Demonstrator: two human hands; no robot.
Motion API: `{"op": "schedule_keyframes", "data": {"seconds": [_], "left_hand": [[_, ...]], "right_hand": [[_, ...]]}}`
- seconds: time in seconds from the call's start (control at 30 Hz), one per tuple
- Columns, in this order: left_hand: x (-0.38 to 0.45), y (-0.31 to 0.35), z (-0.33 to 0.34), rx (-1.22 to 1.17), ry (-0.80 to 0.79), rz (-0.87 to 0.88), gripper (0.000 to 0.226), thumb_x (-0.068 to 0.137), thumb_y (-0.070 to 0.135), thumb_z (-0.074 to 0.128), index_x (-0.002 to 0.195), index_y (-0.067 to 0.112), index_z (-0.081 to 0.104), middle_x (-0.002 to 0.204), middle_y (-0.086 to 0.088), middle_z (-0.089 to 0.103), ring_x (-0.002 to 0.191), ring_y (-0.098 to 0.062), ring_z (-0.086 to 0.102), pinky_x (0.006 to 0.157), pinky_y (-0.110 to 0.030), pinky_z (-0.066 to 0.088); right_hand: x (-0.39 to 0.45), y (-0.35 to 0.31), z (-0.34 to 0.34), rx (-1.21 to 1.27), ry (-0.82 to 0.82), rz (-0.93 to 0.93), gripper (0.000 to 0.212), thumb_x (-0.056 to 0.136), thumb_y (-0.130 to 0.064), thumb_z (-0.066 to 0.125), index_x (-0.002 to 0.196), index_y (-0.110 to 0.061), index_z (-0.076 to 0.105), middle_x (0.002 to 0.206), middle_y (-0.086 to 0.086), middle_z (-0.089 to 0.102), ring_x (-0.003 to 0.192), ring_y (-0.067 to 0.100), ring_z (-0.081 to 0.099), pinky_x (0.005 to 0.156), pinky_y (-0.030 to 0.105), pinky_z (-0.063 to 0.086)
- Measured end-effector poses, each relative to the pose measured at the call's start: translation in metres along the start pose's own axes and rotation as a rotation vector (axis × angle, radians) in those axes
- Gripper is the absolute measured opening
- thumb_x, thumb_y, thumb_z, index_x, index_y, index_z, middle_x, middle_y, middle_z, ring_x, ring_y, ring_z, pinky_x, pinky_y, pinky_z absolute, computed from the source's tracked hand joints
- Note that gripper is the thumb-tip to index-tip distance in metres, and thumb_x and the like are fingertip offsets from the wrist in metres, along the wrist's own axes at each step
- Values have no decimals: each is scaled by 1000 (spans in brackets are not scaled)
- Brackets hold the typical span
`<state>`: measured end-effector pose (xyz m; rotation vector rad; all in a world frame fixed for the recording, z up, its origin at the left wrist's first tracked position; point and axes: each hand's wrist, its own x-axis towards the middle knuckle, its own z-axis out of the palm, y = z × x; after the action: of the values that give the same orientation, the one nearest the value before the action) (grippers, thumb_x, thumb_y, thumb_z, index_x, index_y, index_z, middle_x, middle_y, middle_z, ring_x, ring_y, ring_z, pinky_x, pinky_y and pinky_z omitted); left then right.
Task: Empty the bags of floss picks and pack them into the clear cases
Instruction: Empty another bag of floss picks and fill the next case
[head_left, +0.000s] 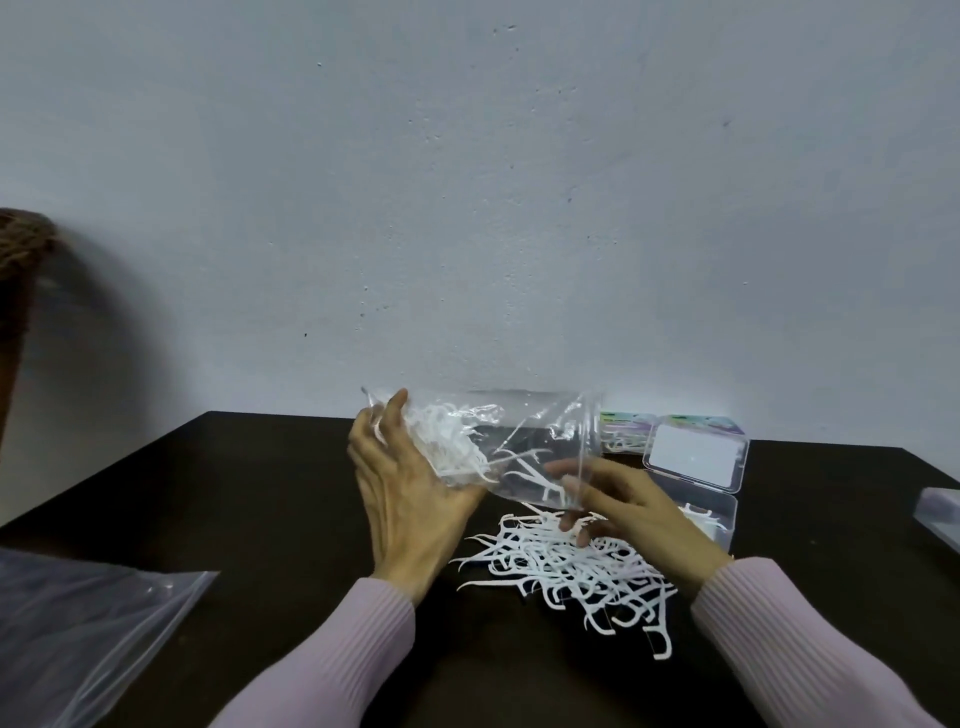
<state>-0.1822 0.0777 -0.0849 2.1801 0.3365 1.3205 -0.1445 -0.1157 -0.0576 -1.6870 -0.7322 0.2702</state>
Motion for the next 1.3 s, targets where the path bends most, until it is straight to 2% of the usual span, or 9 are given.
{"op": "schedule_keyframes", "data": {"seconds": [0.1, 0.27, 0.33, 0.43, 0.63, 0.8, 0.87, 1.1, 1.3], "left_hand": [[3, -5, 0, 84, 4, 131, 119, 43, 55, 87, 137, 28, 17, 135, -9, 20, 125, -25, 25, 103, -42, 32], [2, -9, 2, 180, 9, 209, 122, 43, 42, 91, 139, 23, 18, 135, -8, 20, 119, -23, 27, 96, -41, 34], [2, -8, 3, 176, 23, 218, 122, 44, 42, 91, 140, 22, 19, 135, -9, 21, 119, -23, 27, 95, -39, 33], [4, -9, 2, 136, 43, 184, 119, 45, 43, 90, 138, 25, 19, 135, -9, 20, 120, -22, 26, 97, -37, 30], [8, -19, 1, 92, 50, 60, 114, 51, 36, 86, 142, 17, 21, 138, -14, 19, 127, -26, 22, 104, -35, 22], [11, -20, 0, 86, 70, 34, 112, 51, 29, 88, 141, 13, 25, 137, -18, 22, 127, -28, 23, 107, -38, 25], [12, -19, -2, 75, 78, 14, 111, 51, 28, 88, 141, 12, 25, 137, -18, 21, 127, -28, 22, 108, -41, 27], [14, -20, -4, 35, 100, -43, 110, 53, 29, 88, 140, 11, 24, 138, -19, 20, 127, -25, 20, 106, -37, 24], [15, -20, -3, -3, 94, -124, 108, 54, 27, 88, 140, 13, 23, 138, -16, 18, 128, -28, 21, 107, -42, 31]], "right_hand": [[1, 3, -10, -168, 25, 43, 15, 79, -21, 68, 94, -19, 66, 86, -3, 67, 60, 0, 59, 61, 15, 49], [1, 7, -13, -413, 34, 101, 10, 74, -21, 74, 82, -22, 67, 81, -4, 69, 69, 2, 63, 60, 11, 48], [0, 6, -13, -460, 52, 89, 10, 75, -19, 74, 79, -24, 67, 81, -3, 69, 73, 8, 65, 65, 15, 52], [0, 5, -19, -432, 99, 83, 13, 75, -11, 74, 74, -21, 66, 76, -3, 71, 73, 9, 69, 71, 20, 55], [0, 10, -30, -367, 172, 123, 9, 78, -3, 72, 79, -11, 67, 67, 0, 70, 58, 2, 66, 55, 9, 47], [1, 15, -33, -470, 66, 166, 11, 80, -7, 70, 82, -16, 65, 73, 4, 73, 69, 11, 70, 71, 22, 56], [2, 16, -34, -541, 64, 172, 12, 80, -8, 70, 81, -19, 65, 72, 2, 73, 68, 8, 69, 75, 24, 56], [2, 16, -36, -619, 107, 178, 12, 78, -10, 71, 78, -21, 65, 71, -2, 72, 62, 0, 66, 62, 8, 47], [3, 15, -30, -666, 63, 114, 10, 81, -19, 69, 83, -29, 67, 85, -11, 68, 82, -2, 61, 65, 8, 44]]}}
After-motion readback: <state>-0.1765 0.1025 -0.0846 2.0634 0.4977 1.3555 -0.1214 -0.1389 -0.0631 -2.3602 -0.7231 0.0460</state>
